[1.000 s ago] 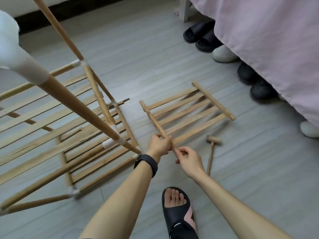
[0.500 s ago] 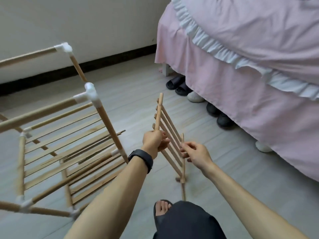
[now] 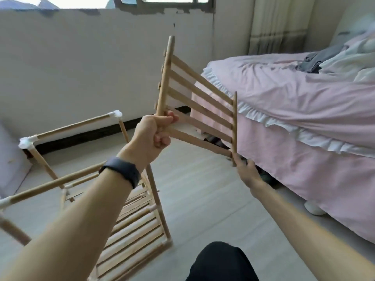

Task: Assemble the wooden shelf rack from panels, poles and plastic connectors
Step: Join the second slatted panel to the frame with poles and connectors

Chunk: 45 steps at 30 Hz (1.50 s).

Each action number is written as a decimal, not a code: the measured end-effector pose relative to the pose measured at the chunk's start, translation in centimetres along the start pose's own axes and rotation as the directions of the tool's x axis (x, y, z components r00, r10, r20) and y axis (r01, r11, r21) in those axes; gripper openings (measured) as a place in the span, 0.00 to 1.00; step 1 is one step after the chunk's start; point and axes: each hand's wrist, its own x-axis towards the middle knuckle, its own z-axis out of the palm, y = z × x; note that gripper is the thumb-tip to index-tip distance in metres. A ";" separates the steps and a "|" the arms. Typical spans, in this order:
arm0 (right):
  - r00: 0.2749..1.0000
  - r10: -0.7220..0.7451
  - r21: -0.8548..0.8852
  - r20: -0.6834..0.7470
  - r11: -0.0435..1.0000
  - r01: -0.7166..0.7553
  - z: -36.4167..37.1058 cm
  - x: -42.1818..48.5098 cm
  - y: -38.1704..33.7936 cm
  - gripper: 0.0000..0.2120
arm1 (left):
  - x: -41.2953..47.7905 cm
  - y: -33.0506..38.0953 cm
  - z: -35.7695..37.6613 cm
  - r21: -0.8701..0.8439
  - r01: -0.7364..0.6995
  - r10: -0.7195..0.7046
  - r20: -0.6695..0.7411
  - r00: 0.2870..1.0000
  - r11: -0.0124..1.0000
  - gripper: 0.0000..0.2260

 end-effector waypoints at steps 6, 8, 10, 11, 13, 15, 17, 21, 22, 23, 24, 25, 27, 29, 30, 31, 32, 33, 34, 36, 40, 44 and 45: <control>0.974 -0.096 0.330 0.206 0.944 0.023 5.3 -0.8 -9.2 0.22 | -4.1 6.6 -8.6 -0.126 -0.149 0.159 0.070 0.985 0.981 0.05; 0.956 -0.167 0.449 0.240 0.892 0.043 7.5 -1.4 -11.9 0.19 | -5.3 8.0 -11.8 -0.044 -0.214 0.213 -0.010 0.977 0.976 0.06; 0.934 -0.230 0.507 0.274 0.860 0.064 9.9 -2.2 -14.3 0.17 | -6.6 9.2 -14.9 0.123 -0.285 0.302 -0.156 0.940 0.951 0.05; 0.916 -0.260 0.510 0.305 0.857 0.073 11.1 -2.7 -15.3 0.17 | -7.3 9.6 -16.4 0.199 -0.312 0.352 -0.213 0.911 0.929 0.04; 0.869 -0.318 0.485 0.379 0.868 0.106 13.8 -4.0 -17.1 0.17 | -8.6 10.3 -19.4 0.302 -0.345 0.432 -0.299 0.851 0.888 0.04; 0.842 -0.383 0.413 0.380 0.885 0.216 16.3 -5.3 -18.5 0.19 | -9.8 10.8 -22.1 0.396 -0.328 0.475 -0.368 0.799 0.858 0.04; 0.829 -0.459 0.317 0.319 0.876 0.363 18.4 -6.3 -19.4 0.22 | -10.6 11.1 -24.3 0.469 -0.250 0.470 -0.442 0.764 0.847 0.08; 0.800 -0.524 0.214 0.291 0.851 0.480 21.7 -7.2 -19.8 0.25 | -12.2 10.8 -27.4 0.434 -0.097 0.342 -0.534 0.773 0.896 0.14; 0.802 -0.524 0.190 0.288 0.852 0.488 22.3 -7.1 -19.7 0.26 | -12.5 10.7 -28.1 0.384 -0.098 0.305 -0.529 0.792 0.918 0.15; 0.804 -0.521 0.174 0.286 0.854 0.491 22.9 -6.9 -19.5 0.26 | -12.7 10.5 -28.7 0.327 -0.113 0.278 -0.521 0.807 0.938 0.16; 0.807 -0.518 0.166 0.284 0.856 0.490 23.3 -6.7 -19.4 0.26 | -12.8 10.2 -29.2 0.269 -0.133 0.260 -0.518 0.815 0.954 0.16; 0.810 -0.512 0.166 0.285 0.859 0.485 23.7 -6.4 -19.2 0.26 | -12.7 9.9 -29.7 0.221 -0.154 0.250 -0.523 0.815 0.963 0.16; 0.818 -0.494 0.178 0.294 0.869 0.461 24.3 -5.9 -18.9 0.26 | -12.3 8.8 -30.3 0.167 -0.180 0.243 -0.545 0.802 0.969 0.16; 0.827 -0.472 0.177 0.305 0.882 0.437 24.7 -5.2 -18.5 0.25 | -11.7 7.6 -30.5 0.169 -0.172 0.238 -0.565 0.790 0.971 0.15; 0.829 -0.464 0.183 0.311 0.886 0.427 24.8 -4.9 -18.3 0.24 | -11.4 6.9 -30.6 0.195 -0.161 0.245 -0.569 0.785 0.968 0.15; 0.829 -0.458 0.204 0.321 0.888 0.412 24.8 -4.6 -18.3 0.22 | -11.1 6.4 -30.6 0.230 -0.158 0.265 -0.570 0.778 0.960 0.14; 0.826 -0.451 0.229 0.337 0.891 0.393 24.9 -4.4 -18.3 0.21 | -10.9 5.9 -30.8 0.264 -0.167 0.294 -0.575 0.764 0.950 0.14; 0.820 -0.444 0.248 0.361 0.893 0.375 24.9 -4.1 -18.4 0.19 | -10.6 5.3 -30.9 0.285 -0.185 0.324 -0.584 0.745 0.940 0.13; 0.810 -0.438 0.260 0.391 0.896 0.359 24.9 -4.0 -18.5 0.19 | -10.3 4.7 -31.1 0.282 -0.206 0.339 -0.594 0.730 0.937 0.13; 0.776 -0.438 0.255 0.453 0.898 0.358 25.2 -3.7 -18.5 0.18 | -9.9 3.7 -31.3 0.171 -0.250 0.302 -0.613 0.730 0.953 0.13; 0.705 -0.444 0.162 0.553 0.888 0.431 26.2 -3.0 -18.9 0.16 | -9.3 3.3 -32.4 -0.031 -0.319 0.207 -0.699 0.684 0.947 0.10; 0.693 -0.370 0.115 0.619 0.915 0.386 26.5 -1.7 -18.6 0.15 | -9.2 2.3 -33.0 -0.033 -0.272 0.168 -0.712 0.682 0.962 0.09; 0.693 -0.361 0.118 0.623 0.920 0.373 26.6 -1.3 -18.5 0.15 | -9.1 2.1 -32.9 -0.050 -0.273 0.159 -0.705 0.691 0.961 0.09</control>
